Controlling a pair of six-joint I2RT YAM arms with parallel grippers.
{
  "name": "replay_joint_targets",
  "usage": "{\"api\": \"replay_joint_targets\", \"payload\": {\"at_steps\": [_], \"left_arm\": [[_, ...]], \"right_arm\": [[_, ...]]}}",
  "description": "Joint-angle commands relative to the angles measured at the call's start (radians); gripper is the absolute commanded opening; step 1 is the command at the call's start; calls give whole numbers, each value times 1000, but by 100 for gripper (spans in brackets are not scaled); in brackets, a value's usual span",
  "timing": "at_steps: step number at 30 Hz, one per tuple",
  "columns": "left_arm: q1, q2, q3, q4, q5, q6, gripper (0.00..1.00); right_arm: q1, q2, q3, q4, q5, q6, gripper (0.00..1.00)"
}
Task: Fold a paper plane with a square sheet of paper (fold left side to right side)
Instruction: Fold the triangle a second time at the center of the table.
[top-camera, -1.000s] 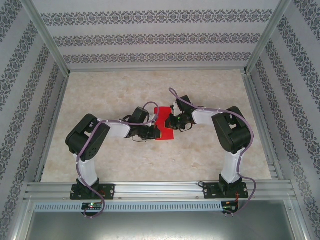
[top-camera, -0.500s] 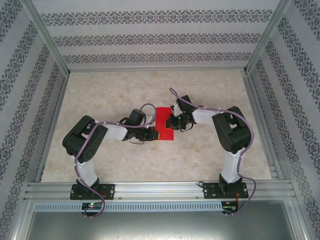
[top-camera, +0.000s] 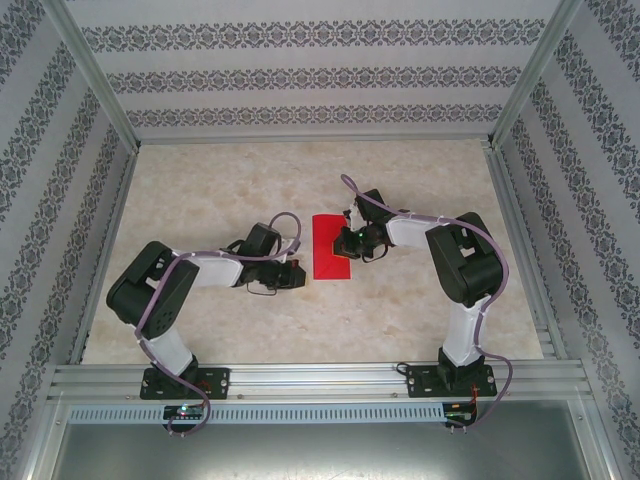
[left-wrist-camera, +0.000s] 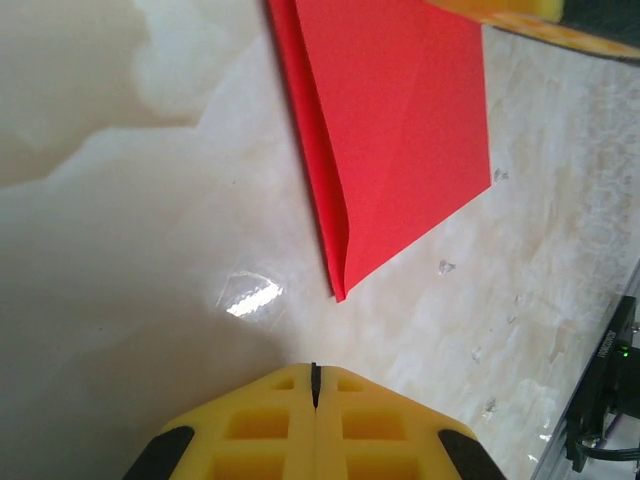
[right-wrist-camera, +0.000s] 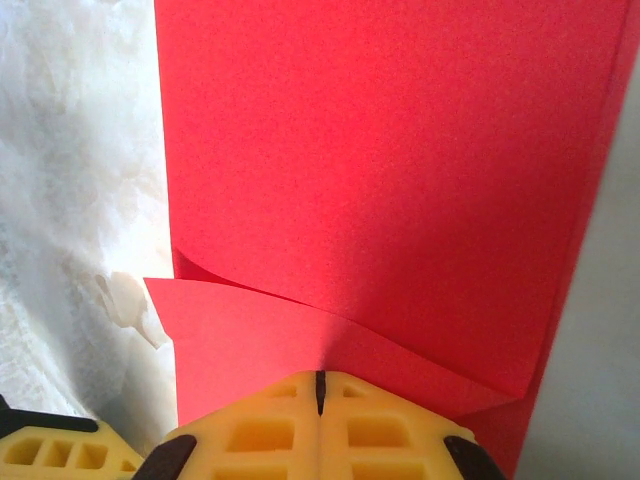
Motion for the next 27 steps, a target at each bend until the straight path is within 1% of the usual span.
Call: {"api": "replay_joint_targets", "payload": {"at_steps": [1, 6, 10, 13, 20, 24, 27], "left_arm": [[14, -7, 52, -15, 27, -5, 3], [0, 81, 134, 46, 72, -24, 5], [-20, 164, 201, 47, 91, -18, 6], [-23, 205, 215, 57, 97, -21, 5], [-23, 199, 163, 12, 55, 6, 4], [-23, 170, 110, -25, 38, 26, 4], [-24, 133, 75, -38, 46, 37, 4]], "right_arm": [[-4, 39, -2, -48, 63, -21, 0], [1, 39, 4, -47, 61, -19, 0], [4, 40, 5, -47, 59, -19, 0], [6, 40, 6, -48, 59, -19, 0], [6, 40, 7, -56, 65, -26, 0], [7, 37, 13, -66, 67, -33, 0], [4, 36, 19, -72, 65, -38, 0]]}}
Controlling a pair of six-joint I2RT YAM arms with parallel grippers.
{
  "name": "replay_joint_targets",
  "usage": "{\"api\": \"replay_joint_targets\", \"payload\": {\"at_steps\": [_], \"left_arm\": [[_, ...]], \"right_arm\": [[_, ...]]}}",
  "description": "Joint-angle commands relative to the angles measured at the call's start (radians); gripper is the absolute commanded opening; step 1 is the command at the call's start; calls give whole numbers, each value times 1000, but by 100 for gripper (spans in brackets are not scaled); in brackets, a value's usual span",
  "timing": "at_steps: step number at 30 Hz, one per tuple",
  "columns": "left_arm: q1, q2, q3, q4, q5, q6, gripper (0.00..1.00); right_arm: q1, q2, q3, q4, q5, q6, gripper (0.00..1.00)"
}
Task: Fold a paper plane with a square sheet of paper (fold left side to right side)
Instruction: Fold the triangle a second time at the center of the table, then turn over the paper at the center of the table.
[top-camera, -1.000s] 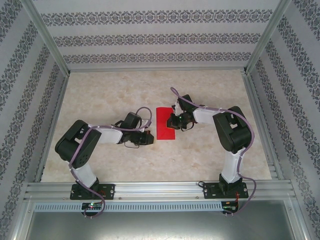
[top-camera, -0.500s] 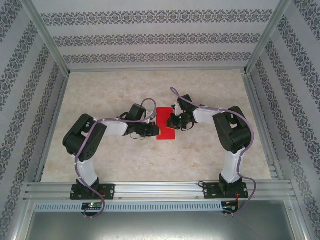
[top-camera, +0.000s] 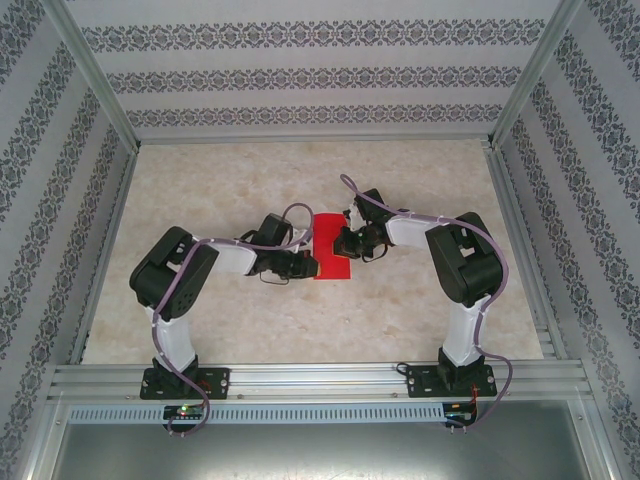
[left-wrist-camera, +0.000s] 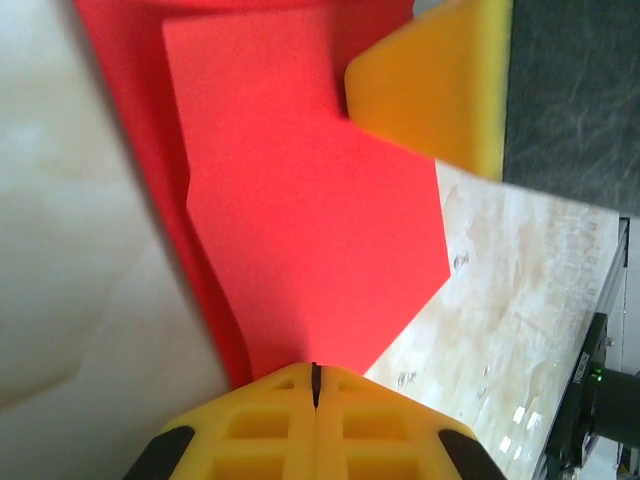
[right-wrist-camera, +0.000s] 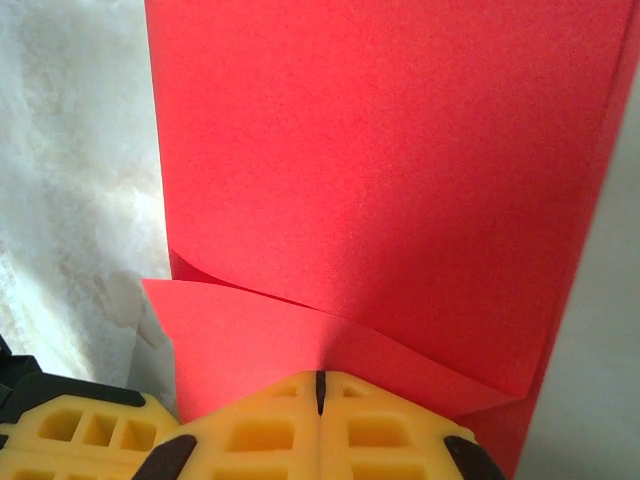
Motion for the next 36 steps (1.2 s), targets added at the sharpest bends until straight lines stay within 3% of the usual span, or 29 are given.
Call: {"api": "replay_joint_targets", "payload": {"at_steps": [1, 5, 11, 13, 18, 24, 29, 36], "left_arm": [[-9, -42, -68, -100, -6, 36, 4], [3, -111, -82, -117, -16, 34, 6], [57, -162, -73, -53, -44, -32, 20], [68, -145, -49, -26, -61, -45, 29], [81, -64, 15, 46, -70, -69, 42], [81, 37, 86, 171, 22, -104, 47], [82, 78, 124, 167, 20, -98, 42], [82, 58, 113, 157, -7, -89, 5]], "right_arm": [[2, 33, 12, -55, 54, -35, 0], [2, -15, -6, 28, 11, -20, 3], [-33, -190, -74, 129, 55, -7, 41], [-60, -231, -99, 124, 71, -16, 52], [-124, -283, -201, 185, 18, 8, 67], [-143, -320, -310, 292, -30, 55, 81], [-143, -327, -325, 298, -44, 57, 82], [-143, -306, -312, 307, -93, 73, 83]]}}
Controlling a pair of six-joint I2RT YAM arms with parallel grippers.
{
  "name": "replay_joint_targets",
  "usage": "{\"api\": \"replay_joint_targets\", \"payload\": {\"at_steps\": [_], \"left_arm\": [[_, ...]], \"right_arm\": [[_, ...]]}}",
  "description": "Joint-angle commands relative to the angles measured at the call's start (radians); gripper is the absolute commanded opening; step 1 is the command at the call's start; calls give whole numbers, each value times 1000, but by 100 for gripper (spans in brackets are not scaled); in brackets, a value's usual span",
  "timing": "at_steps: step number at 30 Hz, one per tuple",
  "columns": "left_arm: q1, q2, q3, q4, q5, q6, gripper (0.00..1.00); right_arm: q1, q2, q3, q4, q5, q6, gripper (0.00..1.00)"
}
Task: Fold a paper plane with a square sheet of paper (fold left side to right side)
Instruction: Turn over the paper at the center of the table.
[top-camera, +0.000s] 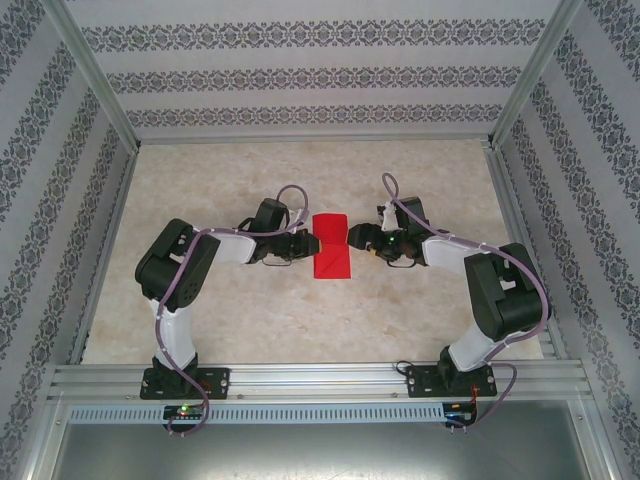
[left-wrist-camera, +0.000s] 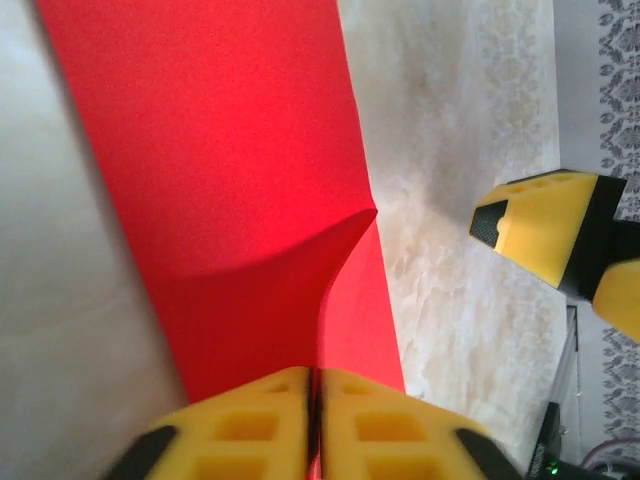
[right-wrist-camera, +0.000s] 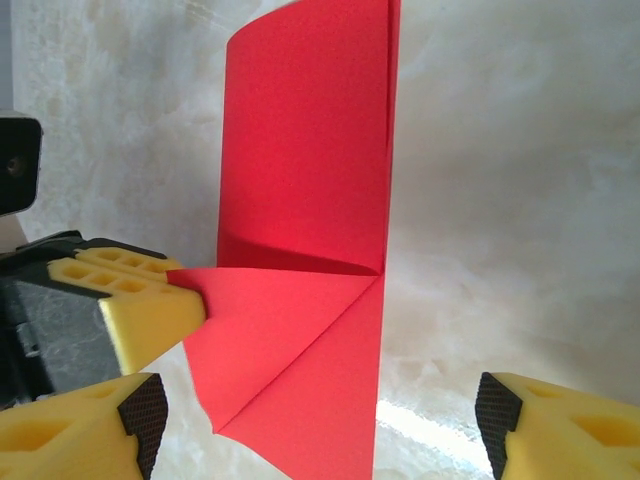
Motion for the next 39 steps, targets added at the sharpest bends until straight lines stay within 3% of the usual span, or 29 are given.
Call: {"api": "replay_joint_targets", "payload": {"at_steps": [1, 12, 20, 24, 27, 29, 33, 39], "left_arm": [[13, -31, -8, 37, -16, 17, 2], [20, -112, -80, 32, -49, 31, 1], [23, -112, -84, 31, -55, 33, 5], [31, -129, -93, 34, -60, 32, 21], [46, -165, -114, 31, -70, 30, 33], [63, -209, -141, 38, -80, 25, 49], [102, -321, -226, 104, -82, -29, 71], [149, -538, -352, 224, -82, -148, 98]], "right_arm": [[2, 5, 9, 40, -63, 25, 84], [55, 126, 68, 174, -194, 160, 82], [103, 216, 141, 166, -181, 187, 58], [113, 224, 162, 133, -165, 166, 39], [112, 205, 174, 92, -151, 128, 16], [108, 177, 177, 71, -141, 95, 3], [78, 109, 174, 80, -175, 58, 0], [-2, -20, 174, 253, -358, 126, 0]]}}
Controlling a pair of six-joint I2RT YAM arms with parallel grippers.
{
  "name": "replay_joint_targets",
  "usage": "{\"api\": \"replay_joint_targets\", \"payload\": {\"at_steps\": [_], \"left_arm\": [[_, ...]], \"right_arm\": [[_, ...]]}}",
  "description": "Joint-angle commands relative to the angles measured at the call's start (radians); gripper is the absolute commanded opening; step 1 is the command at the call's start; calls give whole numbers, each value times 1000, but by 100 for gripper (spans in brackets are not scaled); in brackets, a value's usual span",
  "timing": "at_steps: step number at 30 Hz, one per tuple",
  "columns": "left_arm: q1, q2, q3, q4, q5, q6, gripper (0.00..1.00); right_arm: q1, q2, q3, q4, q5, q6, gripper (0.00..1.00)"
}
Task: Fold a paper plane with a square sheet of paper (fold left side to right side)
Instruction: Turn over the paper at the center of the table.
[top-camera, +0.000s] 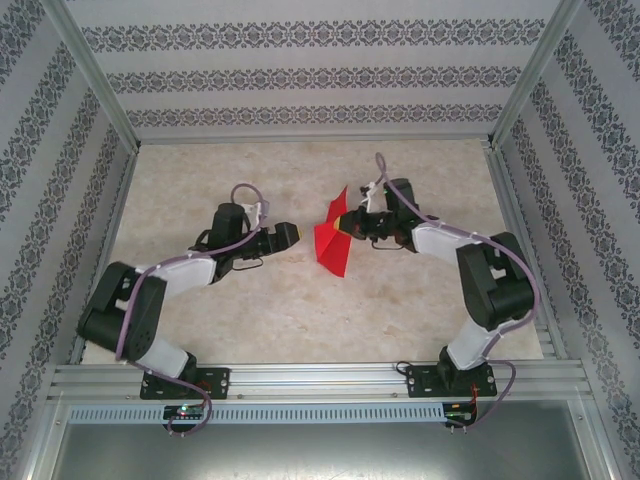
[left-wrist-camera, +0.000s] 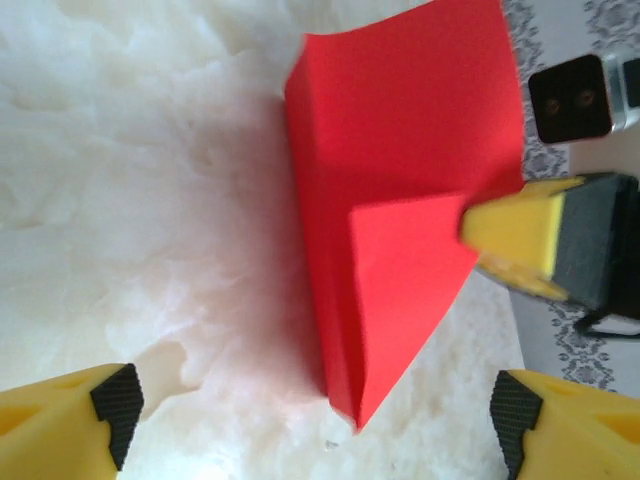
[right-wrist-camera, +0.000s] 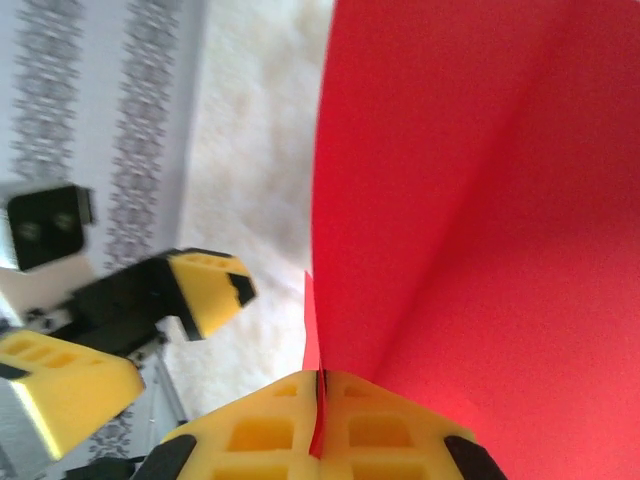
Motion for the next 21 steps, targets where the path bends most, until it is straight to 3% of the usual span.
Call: {"api": "replay_joint_targets", "payload": {"at_steps": [1, 10, 21], "left_arm": [[26, -107, -52, 173, 17, -112, 100], [28, -243, 1, 529, 141, -356, 100], [-65, -187, 162, 601, 175, -409, 100]], "right_arm": [[-36, -94, 33, 138, -143, 32, 0], [-34, -210, 215, 214, -244, 139, 0], [79, -255, 332, 231, -246, 190, 0]]}}
